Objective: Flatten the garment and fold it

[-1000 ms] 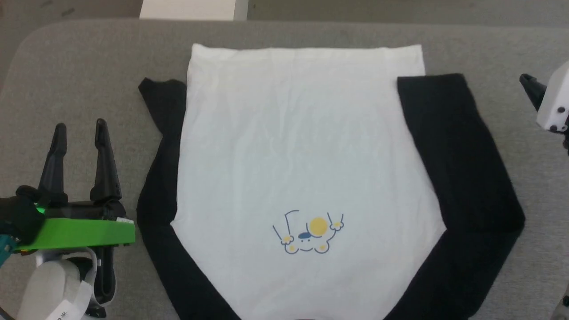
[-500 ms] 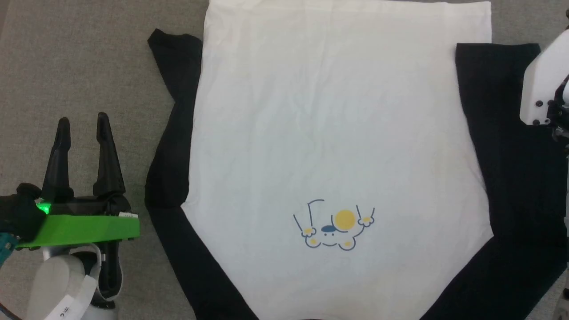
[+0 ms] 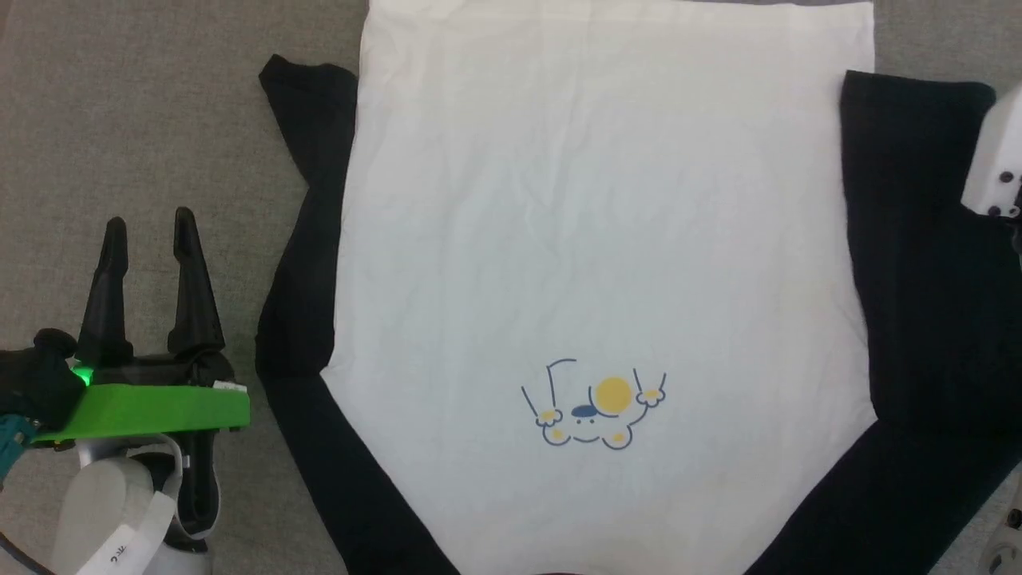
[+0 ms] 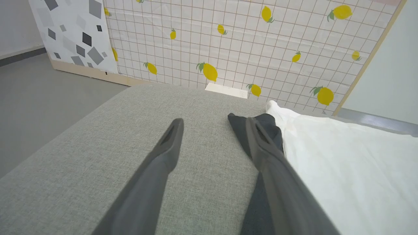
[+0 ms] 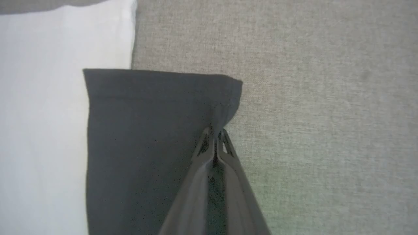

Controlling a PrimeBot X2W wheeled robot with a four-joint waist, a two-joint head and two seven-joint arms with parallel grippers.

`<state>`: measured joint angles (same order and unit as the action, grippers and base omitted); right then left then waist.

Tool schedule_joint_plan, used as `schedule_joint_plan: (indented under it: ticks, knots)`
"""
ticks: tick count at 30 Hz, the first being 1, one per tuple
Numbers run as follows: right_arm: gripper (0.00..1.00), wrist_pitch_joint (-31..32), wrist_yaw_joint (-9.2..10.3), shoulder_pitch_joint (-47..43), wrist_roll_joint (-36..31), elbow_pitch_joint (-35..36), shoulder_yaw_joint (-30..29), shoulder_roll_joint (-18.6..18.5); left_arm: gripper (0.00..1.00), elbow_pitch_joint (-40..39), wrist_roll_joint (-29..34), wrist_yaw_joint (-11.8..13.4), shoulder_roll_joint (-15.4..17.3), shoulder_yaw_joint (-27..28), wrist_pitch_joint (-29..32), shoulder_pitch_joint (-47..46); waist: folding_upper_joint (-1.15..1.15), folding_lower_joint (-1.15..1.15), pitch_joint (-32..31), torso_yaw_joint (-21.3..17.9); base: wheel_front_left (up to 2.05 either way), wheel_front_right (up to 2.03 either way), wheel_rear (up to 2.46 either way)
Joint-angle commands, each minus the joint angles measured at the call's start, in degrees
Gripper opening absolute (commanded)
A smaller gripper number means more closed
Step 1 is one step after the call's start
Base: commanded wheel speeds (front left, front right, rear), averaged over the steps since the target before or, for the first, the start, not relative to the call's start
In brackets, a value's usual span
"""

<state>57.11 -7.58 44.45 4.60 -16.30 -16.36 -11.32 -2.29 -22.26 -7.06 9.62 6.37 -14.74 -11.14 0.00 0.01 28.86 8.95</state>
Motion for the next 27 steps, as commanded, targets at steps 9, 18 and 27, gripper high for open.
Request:
schedule_joint_plan:
  ticks: [9, 18, 27]
  knots:
    - [0.0, -3.1, 0.09, -6.4, -1.1, 3.1, -14.6, -1.0, 1.0, 1.8, 0.5, -0.4, 0.1, -1.0, -0.3, 1.8, 0.0, -0.01, -10.3, -4.0, 0.0, 0.0, 0.0]
    - [0.0, -1.0, 0.09, -14.7, -1.4, 8.3, -22.6, -5.4, 1.0, 2.6, 0.6, -0.4, -0.4, -1.5, -0.3, 6.3, 0.0, -0.01, -18.5, -6.7, 0.0, 0.0, 0.0]
    - [0.0, -0.8, 0.09, -21.0, 5.6, 14.8, -13.8, -8.7, 1.0, 2.6, 0.7, -0.2, -1.7, -1.3, -0.3, 10.1, 0.0, -0.01, -24.5, -7.9, 0.0, 0.0, 0.0]
